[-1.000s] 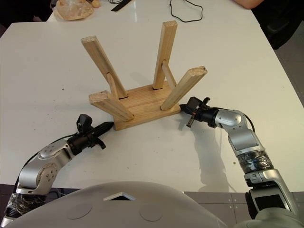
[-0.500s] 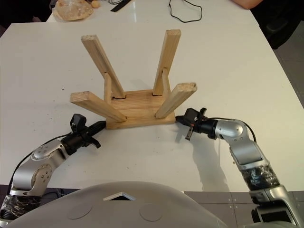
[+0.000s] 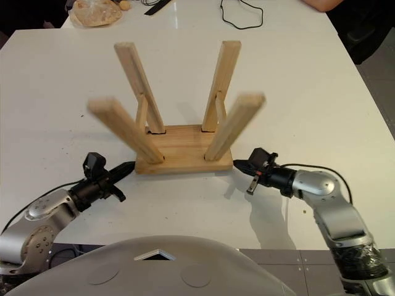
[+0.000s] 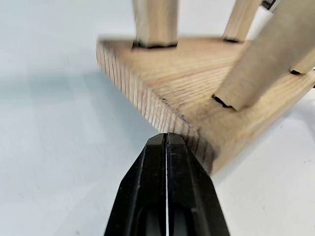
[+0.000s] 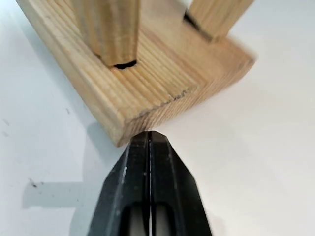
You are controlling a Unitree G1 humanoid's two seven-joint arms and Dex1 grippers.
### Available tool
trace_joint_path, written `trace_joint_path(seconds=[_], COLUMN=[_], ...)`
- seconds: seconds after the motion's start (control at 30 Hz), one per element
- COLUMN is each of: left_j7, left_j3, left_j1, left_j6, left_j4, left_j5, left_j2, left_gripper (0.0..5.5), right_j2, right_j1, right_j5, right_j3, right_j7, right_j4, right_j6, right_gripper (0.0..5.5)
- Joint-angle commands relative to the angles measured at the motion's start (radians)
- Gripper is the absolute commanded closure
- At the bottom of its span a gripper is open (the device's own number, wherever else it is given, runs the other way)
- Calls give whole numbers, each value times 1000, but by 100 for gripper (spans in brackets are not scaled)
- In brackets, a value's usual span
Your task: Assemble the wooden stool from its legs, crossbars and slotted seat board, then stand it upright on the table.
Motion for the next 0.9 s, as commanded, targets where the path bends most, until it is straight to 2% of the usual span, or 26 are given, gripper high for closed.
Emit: trace_joint_path(seconds=[0.03,0.3,0.43,0.63,0.9], left_j7=[-49,-46,-16,21,15], left_j3=[-14,4,93,145,99], left_j1=[61,91,8,-60,-69], left_j6=[20,26,53,85,96], left_j4=[-124,-154,-209,-199,-173], left_j5=[-110,-125,-229,-305,-257], left_j2=[2,15,45,73,75], left_gripper=[546,546,546,546,546], right_j2=[-33,-42,-59,-64,-48], right_j1=[52,75,-10,-81,-112], right_j5=[157,196,268,262,209], right_j3=[-46,-98,-159,-160,-134], right_j7=[109,118,122,136,144], right_j4=[-175,-229,-257,-211,-141], right_j6=[28,73,108,110,88], right_gripper=[550,550,550,550,550])
